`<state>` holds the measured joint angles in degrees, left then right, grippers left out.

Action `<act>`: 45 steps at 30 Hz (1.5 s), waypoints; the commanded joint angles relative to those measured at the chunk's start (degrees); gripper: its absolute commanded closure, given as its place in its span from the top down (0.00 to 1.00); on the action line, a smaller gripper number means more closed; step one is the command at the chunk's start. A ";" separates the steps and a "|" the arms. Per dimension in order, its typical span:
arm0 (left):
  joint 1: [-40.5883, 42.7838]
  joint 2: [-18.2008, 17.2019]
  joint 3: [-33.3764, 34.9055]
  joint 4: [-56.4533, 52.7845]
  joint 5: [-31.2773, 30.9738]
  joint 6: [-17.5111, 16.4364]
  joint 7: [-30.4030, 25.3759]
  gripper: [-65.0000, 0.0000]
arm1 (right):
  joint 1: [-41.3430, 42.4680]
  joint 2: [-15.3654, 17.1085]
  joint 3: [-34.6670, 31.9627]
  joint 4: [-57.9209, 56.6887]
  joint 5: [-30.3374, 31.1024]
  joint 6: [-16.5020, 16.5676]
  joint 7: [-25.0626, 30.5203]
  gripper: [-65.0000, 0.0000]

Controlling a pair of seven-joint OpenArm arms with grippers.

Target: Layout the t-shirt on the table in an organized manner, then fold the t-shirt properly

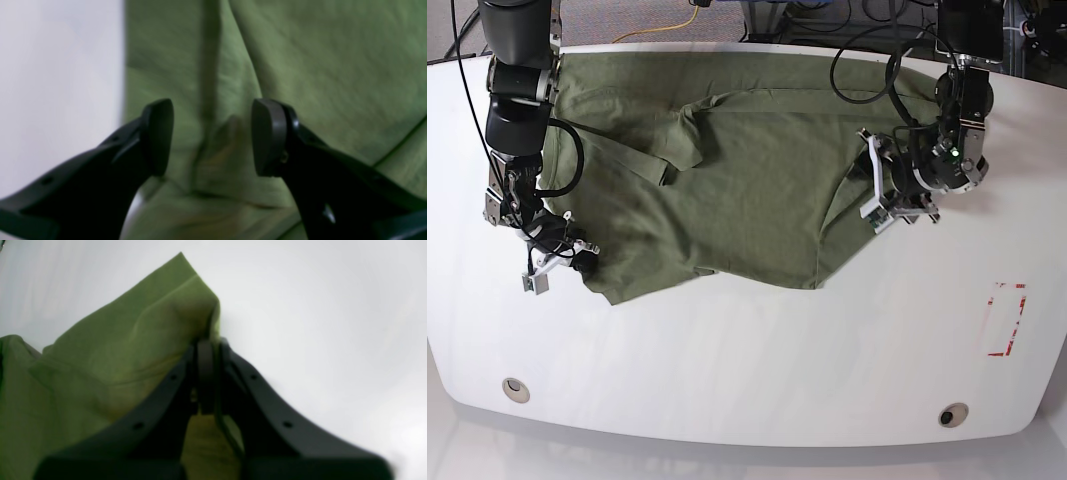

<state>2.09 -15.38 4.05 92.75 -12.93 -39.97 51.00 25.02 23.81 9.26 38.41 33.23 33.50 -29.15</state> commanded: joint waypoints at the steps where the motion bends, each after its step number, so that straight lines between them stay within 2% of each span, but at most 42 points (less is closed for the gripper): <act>1: -0.72 -0.40 -0.14 -0.13 -0.65 -0.03 -0.76 0.51 | 1.40 0.93 0.11 0.66 0.30 0.31 0.27 0.01; 45: 0.42 -0.40 0.03 -0.22 -0.92 -0.03 -0.59 0.51 | 1.40 0.85 0.19 0.66 0.30 0.31 0.27 0.01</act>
<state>3.25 -15.44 4.19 91.50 -13.43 -39.94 50.78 25.02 23.79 9.26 38.41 33.23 33.47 -29.15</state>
